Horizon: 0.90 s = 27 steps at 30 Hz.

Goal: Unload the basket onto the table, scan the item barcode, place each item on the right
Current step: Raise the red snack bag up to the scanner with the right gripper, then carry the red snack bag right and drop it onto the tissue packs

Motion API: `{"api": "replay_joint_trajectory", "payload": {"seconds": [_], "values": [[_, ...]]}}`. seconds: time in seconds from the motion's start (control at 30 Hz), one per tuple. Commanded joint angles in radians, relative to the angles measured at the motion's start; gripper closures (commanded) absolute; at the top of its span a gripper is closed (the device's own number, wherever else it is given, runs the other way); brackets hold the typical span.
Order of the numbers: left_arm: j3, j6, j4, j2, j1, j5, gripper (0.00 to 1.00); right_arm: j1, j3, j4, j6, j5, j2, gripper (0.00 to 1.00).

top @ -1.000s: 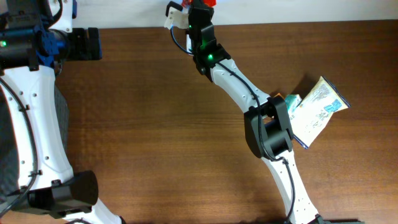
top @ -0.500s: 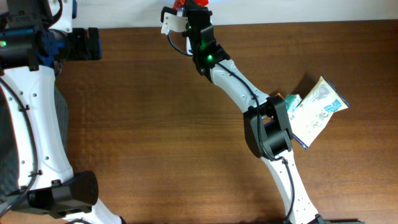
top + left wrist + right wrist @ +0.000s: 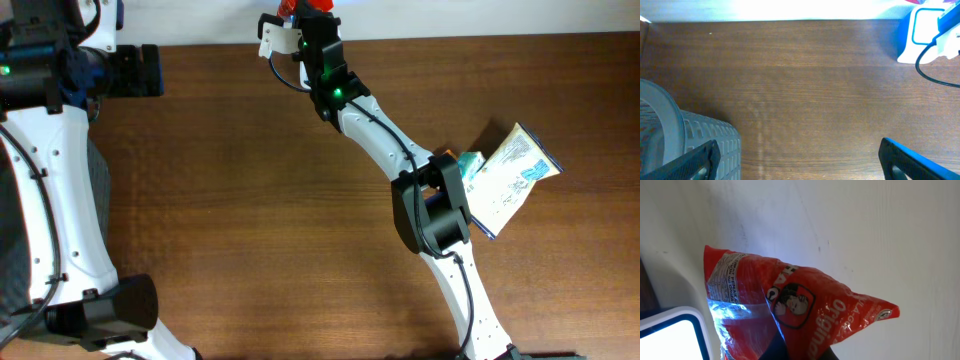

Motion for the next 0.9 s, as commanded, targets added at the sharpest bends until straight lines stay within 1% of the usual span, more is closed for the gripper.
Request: {"api": "replay_joint_trajectory", "payload": {"seconds": [0.0,0.17,0.23,0.3,0.33,0.4,0.43,0.47,0.53,0.57,0.67,0.7,0.8,0.87], "values": [[-0.002,0.013,0.002,0.002,0.007,0.007,0.01,-0.008,0.023,0.030,0.005,-0.011,0.013,0.96],[-0.002,0.013,0.002,0.002,0.007,0.007,0.01,-0.003,0.023,0.028,0.019,-0.009,-0.038,0.96],[-0.002,0.013,0.002,0.002,0.007,0.007,0.01,0.000,0.023,0.021,0.109,-0.004,-0.085,0.96],[-0.002,0.013,0.002,0.002,0.007,0.007,0.01,0.003,0.023,-0.063,0.241,-0.004,-0.153,0.96],[-0.002,0.013,0.002,0.002,0.007,0.007,0.01,0.007,0.023,-0.150,0.320,-0.009,-0.201,0.96],[-0.002,0.013,0.002,0.002,0.007,0.007,0.01,0.013,0.023,-0.310,0.419,-0.030,-0.277,0.96],[-0.002,0.013,0.002,0.002,0.007,0.007,0.01,0.016,0.023,-0.425,0.480,-0.058,-0.323,0.96],[-0.002,0.013,0.002,0.002,0.007,0.007,0.01,0.019,0.023,-0.580,0.564,-0.097,-0.381,0.96],[-0.002,0.013,0.002,0.002,0.007,0.007,0.01,0.020,0.023,-0.744,0.706,-0.132,-0.443,0.96],[-0.002,0.013,0.002,0.002,0.007,0.007,0.01,0.018,0.023,-0.906,0.887,-0.185,-0.500,0.96],[-0.002,0.013,0.002,0.002,0.007,0.007,0.01,0.011,0.023,-1.146,1.153,-0.287,-0.571,0.96],[-0.002,0.013,0.002,0.002,0.007,0.007,0.01,-0.001,0.023,-1.298,1.275,-0.283,-0.601,0.96],[-0.002,0.013,0.002,0.002,0.007,0.007,0.01,-0.042,0.023,-1.497,1.329,-0.281,-0.608,0.96],[-0.002,0.013,0.002,0.002,0.007,0.007,0.01,-0.103,0.005,-1.621,1.368,-0.281,-0.587,0.96]]}}
